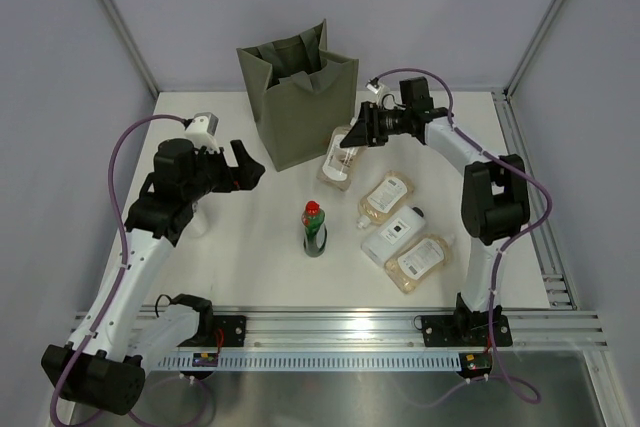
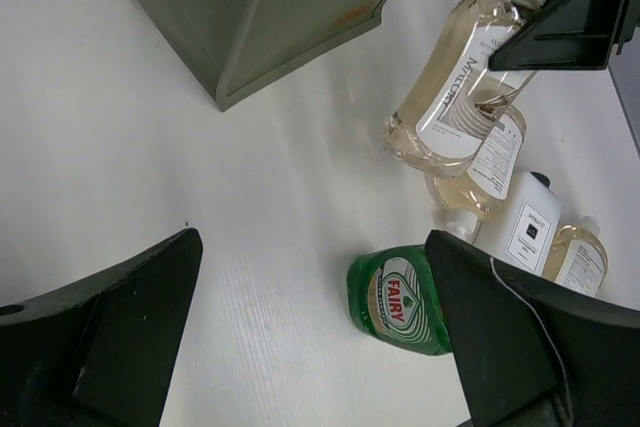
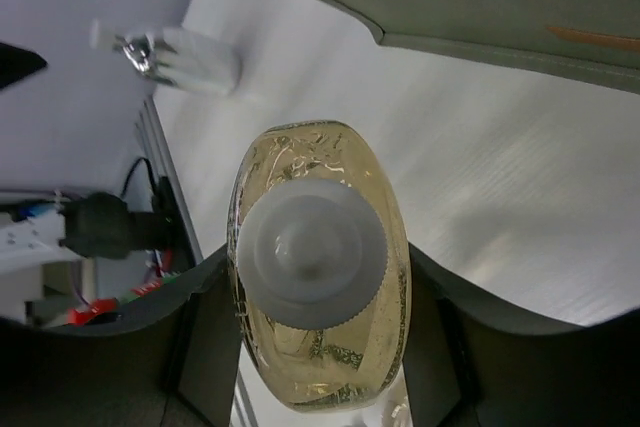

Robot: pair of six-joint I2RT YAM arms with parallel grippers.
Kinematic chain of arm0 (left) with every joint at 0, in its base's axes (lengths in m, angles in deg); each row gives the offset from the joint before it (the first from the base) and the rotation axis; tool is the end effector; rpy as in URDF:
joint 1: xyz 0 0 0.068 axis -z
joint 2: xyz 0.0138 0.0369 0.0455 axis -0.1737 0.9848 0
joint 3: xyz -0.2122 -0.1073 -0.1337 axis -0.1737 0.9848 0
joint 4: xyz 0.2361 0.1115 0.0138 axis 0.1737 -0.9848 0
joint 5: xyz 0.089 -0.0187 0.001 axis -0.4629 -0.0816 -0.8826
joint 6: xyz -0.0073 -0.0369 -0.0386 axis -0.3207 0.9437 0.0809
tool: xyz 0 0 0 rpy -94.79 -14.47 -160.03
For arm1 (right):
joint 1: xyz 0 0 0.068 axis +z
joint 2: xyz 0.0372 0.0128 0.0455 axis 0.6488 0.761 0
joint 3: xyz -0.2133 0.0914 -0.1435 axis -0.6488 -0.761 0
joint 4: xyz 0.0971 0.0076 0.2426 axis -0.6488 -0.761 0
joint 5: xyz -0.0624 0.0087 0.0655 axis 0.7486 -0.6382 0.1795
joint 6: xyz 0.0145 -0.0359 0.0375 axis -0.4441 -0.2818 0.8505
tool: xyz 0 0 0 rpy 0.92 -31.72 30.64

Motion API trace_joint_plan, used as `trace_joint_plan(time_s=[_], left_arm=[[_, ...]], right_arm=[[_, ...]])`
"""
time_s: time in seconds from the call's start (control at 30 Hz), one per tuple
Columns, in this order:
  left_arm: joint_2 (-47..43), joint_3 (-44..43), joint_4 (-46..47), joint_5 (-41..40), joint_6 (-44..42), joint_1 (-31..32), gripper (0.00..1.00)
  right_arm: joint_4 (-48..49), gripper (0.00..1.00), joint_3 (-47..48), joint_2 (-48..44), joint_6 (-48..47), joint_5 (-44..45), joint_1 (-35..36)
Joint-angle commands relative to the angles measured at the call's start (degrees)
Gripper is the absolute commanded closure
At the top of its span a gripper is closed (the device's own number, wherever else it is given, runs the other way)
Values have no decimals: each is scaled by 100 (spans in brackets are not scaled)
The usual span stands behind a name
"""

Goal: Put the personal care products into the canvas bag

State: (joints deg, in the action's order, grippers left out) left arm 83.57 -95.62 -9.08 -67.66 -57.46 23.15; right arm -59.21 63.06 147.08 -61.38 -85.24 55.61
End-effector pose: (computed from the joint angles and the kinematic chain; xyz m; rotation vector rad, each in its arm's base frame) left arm 0.1966 -0.0537 0.3448 0.0304 2.0449 -0.5768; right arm 0.4225 0.1446 0.2469 -0.6507 2.1554 1.3084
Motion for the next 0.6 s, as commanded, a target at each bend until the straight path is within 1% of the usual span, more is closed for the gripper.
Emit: trace_joint_plan(time_s=[0.0, 0.03, 0.07, 0.13, 0.17, 0.2, 0.3, 0.47, 0.5, 0.57], left_arm=[[-41, -10, 152, 94, 49, -23, 1], [-41, -2, 152, 102, 57, -23, 1], [-58, 7, 152, 85, 66, -23, 1], [-76, 34, 143, 50, 66, -23, 1], [-76, 34, 152, 41, 66, -23, 1], [-76, 42, 169, 41, 75, -23, 1], [-59, 51, 187, 41, 93, -23, 1], [-76, 43, 169, 32, 119, -23, 1], [-85, 43, 161, 32, 128, -23, 1], [-94, 43, 152, 14, 145, -23, 1]], right_arm=[[1502, 100, 275, -718, 2321, -636, -145], [1564, 100, 371, -745, 2497, -759, -145], [1590, 100, 581, -797, 2873, -838, -153], [2002, 100, 723, -911, 3296, -1023, -153], [2273, 100, 724, -1042, 3873, -1058, -145], [2711, 100, 750, -1078, 4174, -1085, -153], [3109, 100, 1109, -1105, 4958, -1076, -118], [3085, 100, 2260, -764, 5942, -752, -101], [2876, 100, 2453, -684, 6005, -473, -92], [2576, 100, 3295, -326, 6093, -190, -74]])
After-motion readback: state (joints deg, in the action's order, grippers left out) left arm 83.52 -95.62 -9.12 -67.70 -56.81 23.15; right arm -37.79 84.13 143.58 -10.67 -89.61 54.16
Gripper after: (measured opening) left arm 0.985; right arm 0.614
